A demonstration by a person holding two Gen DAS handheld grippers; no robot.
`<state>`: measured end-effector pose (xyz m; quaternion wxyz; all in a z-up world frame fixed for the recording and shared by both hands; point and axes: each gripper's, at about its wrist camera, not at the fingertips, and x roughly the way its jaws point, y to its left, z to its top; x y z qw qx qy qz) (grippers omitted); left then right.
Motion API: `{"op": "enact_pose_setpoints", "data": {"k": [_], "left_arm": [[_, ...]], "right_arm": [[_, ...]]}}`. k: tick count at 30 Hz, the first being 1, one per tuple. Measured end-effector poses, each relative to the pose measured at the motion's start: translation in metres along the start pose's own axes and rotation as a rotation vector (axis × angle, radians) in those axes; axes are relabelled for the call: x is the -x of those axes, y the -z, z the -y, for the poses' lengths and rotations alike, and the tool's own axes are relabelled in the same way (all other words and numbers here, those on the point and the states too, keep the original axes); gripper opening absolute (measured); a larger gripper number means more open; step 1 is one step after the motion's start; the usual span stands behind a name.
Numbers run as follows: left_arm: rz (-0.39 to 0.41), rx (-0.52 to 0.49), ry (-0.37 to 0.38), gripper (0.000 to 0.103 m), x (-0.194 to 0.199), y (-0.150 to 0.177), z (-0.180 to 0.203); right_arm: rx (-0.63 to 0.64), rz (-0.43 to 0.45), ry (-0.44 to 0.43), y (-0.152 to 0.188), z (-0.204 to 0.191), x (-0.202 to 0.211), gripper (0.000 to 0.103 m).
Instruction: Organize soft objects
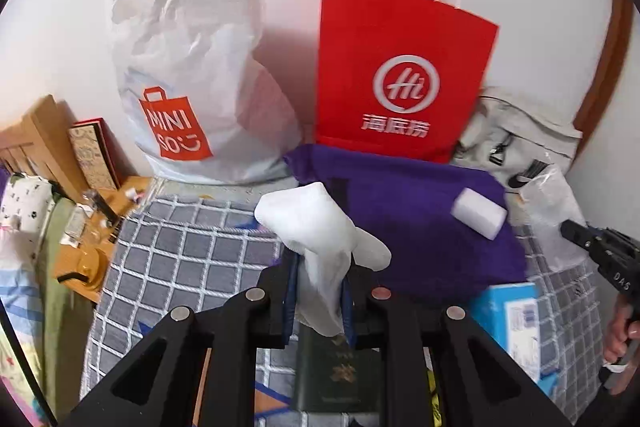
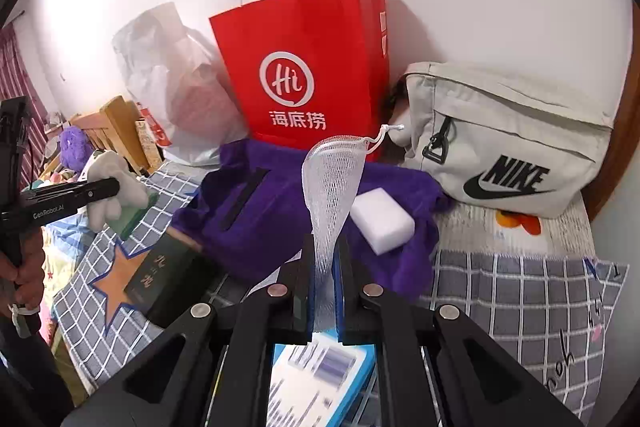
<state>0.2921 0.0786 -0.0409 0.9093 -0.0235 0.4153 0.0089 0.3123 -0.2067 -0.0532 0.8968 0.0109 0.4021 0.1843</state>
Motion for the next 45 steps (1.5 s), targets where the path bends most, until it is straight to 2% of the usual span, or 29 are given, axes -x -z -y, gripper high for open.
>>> {"op": "enact_pose_setpoints", "data": {"k": [6, 17, 22, 29, 38, 41, 43, 45], "left_arm": [[-0.038, 0.014, 0.043, 0.018, -0.030, -0.010, -0.002], [-0.136, -0.018, 0.084, 0.018, -0.093, -0.023, 0.014], [-0.177, -0.058, 0.125, 0.018, -0.118, -0.021, 0.027], [-0.219, -0.085, 0.138, 0.020, -0.143, -0.017, 0.034], [-0.238, -0.102, 0.138, 0.020, -0.160, -0.013, 0.037], [-0.239, -0.095, 0.146, 0.023, -0.164, -0.014, 0.037], [-0.243, -0.083, 0.160, 0.030, -0.166, -0.014, 0.035], [-0.246, -0.058, 0.190, 0.037, -0.167, -0.015, 0.033]], "right_arm": [[0.010, -0.039, -0.006, -0.008, 0.006, -0.038, 0.008], [0.051, -0.144, -0.025, 0.003, 0.015, -0.099, 0.008], [0.047, -0.167, -0.056, 0.011, 0.020, -0.110, 0.008], [0.060, -0.213, -0.071, 0.015, 0.022, -0.124, 0.009], [0.050, -0.252, -0.068, 0.020, 0.025, -0.139, 0.012], [0.054, -0.254, -0.056, 0.021, 0.025, -0.138, 0.012], [0.047, -0.256, -0.055, 0.020, 0.026, -0.138, 0.016], [0.037, -0.251, -0.053, 0.018, 0.026, -0.137, 0.036]]}}
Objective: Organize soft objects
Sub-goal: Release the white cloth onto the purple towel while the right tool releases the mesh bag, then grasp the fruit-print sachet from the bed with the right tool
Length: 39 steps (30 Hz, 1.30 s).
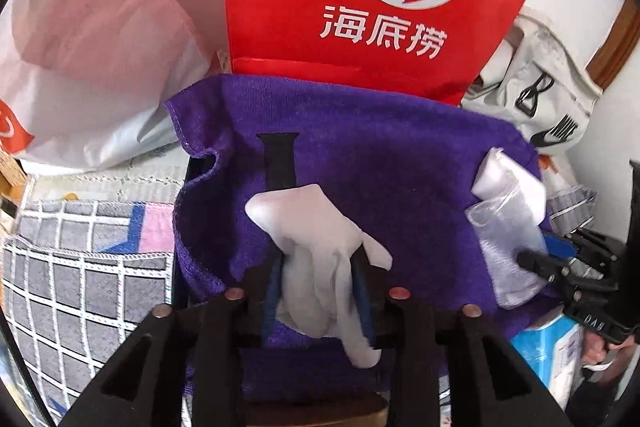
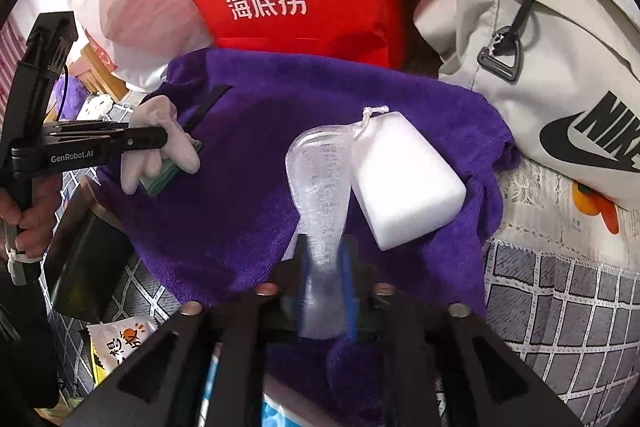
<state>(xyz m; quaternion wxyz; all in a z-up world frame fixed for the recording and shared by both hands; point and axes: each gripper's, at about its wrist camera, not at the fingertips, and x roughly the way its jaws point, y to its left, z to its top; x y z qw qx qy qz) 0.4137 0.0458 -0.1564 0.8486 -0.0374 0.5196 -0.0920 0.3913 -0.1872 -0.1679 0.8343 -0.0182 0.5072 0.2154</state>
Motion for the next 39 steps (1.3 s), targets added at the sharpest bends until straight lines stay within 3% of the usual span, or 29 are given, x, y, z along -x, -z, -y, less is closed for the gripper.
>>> {"op": "enact_pose_setpoints", "data": {"k": [2, 4, 7, 9, 11, 18, 25, 31, 33, 39], "left_arm": [[0.002, 0.007, 0.024, 0.046, 0.003, 0.001, -0.002], [0.016, 0.006, 0.023, 0.053, 0.008, 0.002, -0.001], [0.038, -0.004, 0.007, 0.065, 0.021, 0.006, 0.000], [0.055, -0.016, -0.018, 0.066, 0.032, 0.009, 0.002], [0.072, -0.016, -0.038, 0.067, 0.043, 0.011, 0.001], [0.125, 0.011, -0.071, 0.067, 0.085, 0.029, -0.006], [0.168, 0.041, -0.084, 0.067, 0.118, 0.062, -0.011], [0.183, 0.094, -0.150, 0.067, 0.135, 0.101, -0.031], [0.194, 0.110, -0.151, 0.067, 0.143, 0.114, -0.038], [0.219, 0.147, -0.154, 0.067, 0.156, 0.149, -0.054]], "right_arm": [[-0.005, 0.015, -0.002, 0.001, 0.002, 0.008, 0.045], [-0.002, 0.014, -0.006, 0.001, 0.001, 0.013, 0.047], [0.002, 0.036, 0.037, 0.001, -0.002, 0.024, 0.057], [-0.006, 0.057, 0.060, 0.001, -0.003, 0.034, 0.066], [-0.011, 0.069, 0.077, 0.003, -0.006, 0.045, 0.068], [-0.031, 0.142, 0.048, 0.026, -0.029, 0.082, 0.068], [0.047, 0.150, -0.018, 0.061, -0.085, 0.095, 0.068], [0.142, 0.091, -0.056, 0.090, -0.130, 0.078, 0.047], [0.185, 0.064, -0.044, 0.098, -0.145, 0.069, 0.041], [0.283, 0.025, 0.084, 0.105, -0.167, 0.044, 0.038]]}}
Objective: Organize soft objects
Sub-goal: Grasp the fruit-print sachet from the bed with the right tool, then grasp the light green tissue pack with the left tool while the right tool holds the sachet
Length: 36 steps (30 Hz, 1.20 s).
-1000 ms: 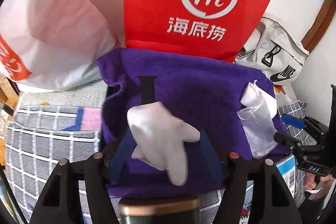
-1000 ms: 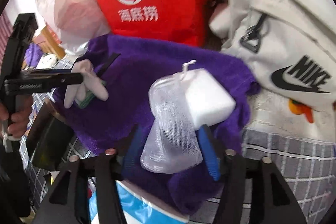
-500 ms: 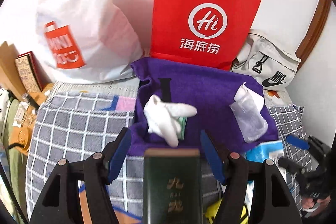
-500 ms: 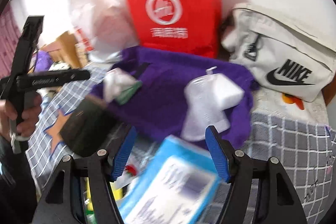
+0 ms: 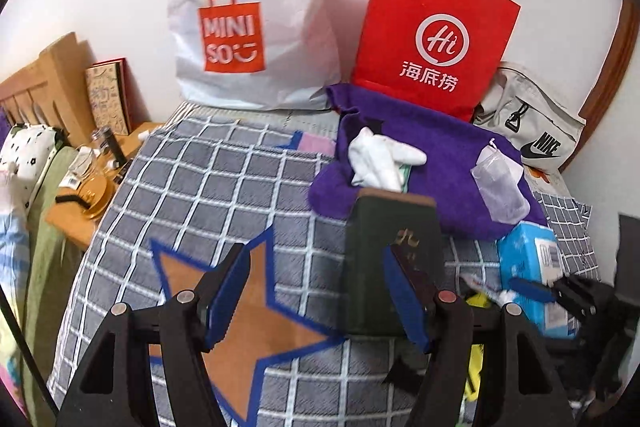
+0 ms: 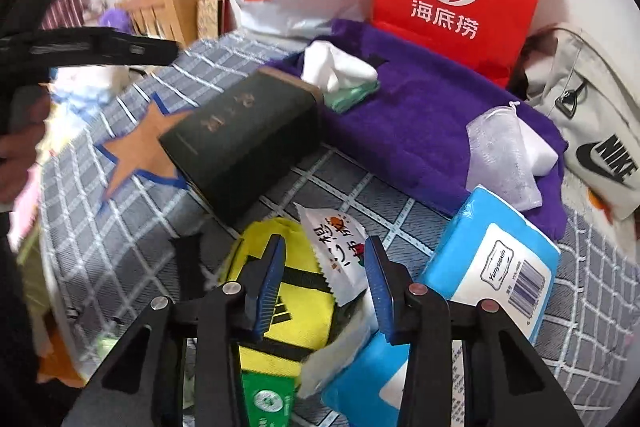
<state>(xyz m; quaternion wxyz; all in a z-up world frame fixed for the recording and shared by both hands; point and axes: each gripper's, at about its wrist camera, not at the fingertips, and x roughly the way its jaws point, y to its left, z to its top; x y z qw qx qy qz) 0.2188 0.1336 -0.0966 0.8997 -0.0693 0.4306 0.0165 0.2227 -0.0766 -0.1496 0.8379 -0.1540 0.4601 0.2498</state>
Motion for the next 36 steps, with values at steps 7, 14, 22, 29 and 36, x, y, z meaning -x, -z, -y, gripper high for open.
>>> {"op": "enact_pose_setpoints", "data": {"k": [7, 14, 22, 29, 36], "left_arm": [[-0.019, 0.009, 0.011, 0.067, -0.001, 0.024, -0.009], [-0.018, 0.002, 0.031, 0.066, 0.011, 0.040, -0.008], [-0.036, -0.032, 0.073, 0.066, 0.028, 0.069, 0.005], [-0.053, -0.082, 0.094, 0.066, 0.043, 0.095, 0.024], [-0.094, -0.136, 0.158, 0.067, 0.044, 0.122, 0.050]], "right_arm": [[0.072, -0.056, 0.091, -0.004, -0.006, -0.023, 0.013], [-0.038, 0.056, 0.023, -0.013, 0.004, 0.010, 0.003], [-0.158, 0.165, -0.044, 0.003, 0.003, 0.063, 0.003], [-0.197, 0.226, -0.040, 0.028, -0.002, 0.100, 0.003], [-0.237, 0.224, -0.034, 0.078, -0.003, 0.125, 0.003]]}}
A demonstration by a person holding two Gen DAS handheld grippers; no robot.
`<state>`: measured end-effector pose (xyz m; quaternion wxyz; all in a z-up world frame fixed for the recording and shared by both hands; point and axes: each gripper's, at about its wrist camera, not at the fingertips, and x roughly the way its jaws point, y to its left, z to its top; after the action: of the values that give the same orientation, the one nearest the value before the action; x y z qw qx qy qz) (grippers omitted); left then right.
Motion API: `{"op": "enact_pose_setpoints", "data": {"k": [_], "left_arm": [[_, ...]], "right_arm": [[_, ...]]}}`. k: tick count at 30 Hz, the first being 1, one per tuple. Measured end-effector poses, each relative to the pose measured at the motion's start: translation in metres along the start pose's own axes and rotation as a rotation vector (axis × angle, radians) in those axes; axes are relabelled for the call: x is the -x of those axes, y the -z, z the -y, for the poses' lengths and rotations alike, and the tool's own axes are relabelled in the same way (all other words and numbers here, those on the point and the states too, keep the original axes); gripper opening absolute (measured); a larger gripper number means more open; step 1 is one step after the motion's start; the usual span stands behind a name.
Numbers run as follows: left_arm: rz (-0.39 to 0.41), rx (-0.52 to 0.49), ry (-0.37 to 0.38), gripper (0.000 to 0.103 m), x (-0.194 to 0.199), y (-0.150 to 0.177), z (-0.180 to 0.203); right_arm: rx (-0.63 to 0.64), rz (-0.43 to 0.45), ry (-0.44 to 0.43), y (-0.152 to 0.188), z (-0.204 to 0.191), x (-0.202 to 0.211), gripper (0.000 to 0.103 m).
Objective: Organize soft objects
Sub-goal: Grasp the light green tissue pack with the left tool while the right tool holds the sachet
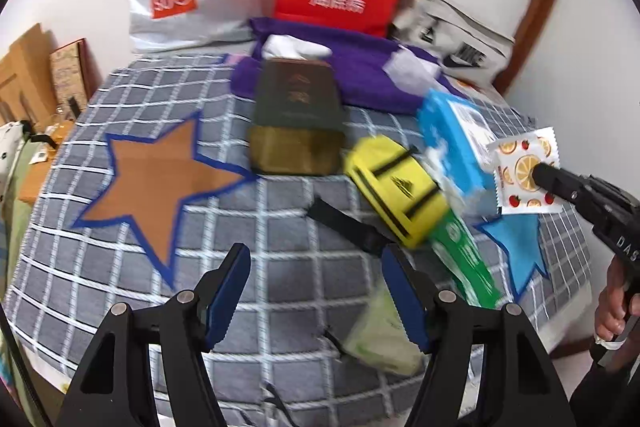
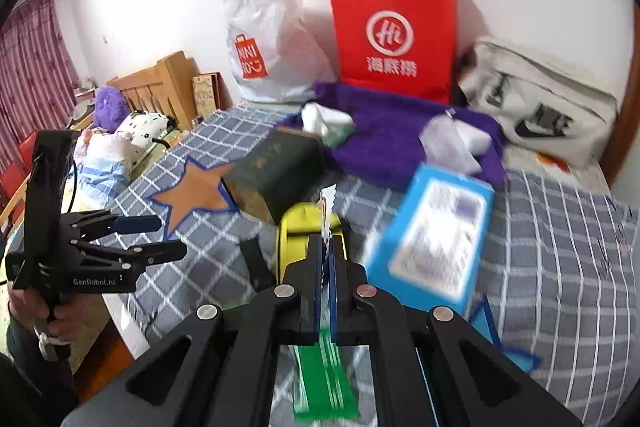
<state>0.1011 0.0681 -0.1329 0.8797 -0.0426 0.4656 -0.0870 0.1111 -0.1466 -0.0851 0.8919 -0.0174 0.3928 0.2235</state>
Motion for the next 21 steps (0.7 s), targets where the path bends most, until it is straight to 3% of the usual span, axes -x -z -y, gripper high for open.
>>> {"op": "enact_pose_setpoints", "data": {"k": [6, 11, 21], "left_arm": [[-0.053, -0.056, 0.039, 0.067, -0.014, 0.015, 0.028], [-0.108, -0.111, 0.028, 0.069, -0.030, 0.026, 0.049], [-0.165, -0.172, 0.009, 0.069, -0.050, 0.036, 0.069]], "right_arm": [[-0.042, -0.042, 0.043, 0.044, 0.020, 0.012, 0.003], [-0.095, -0.062, 0.072, 0.070, 0.040, 0.010, 0.003], [-0.145, -0.084, 0.074, 0.086, 0.058, -0.004, 0.003]]}}
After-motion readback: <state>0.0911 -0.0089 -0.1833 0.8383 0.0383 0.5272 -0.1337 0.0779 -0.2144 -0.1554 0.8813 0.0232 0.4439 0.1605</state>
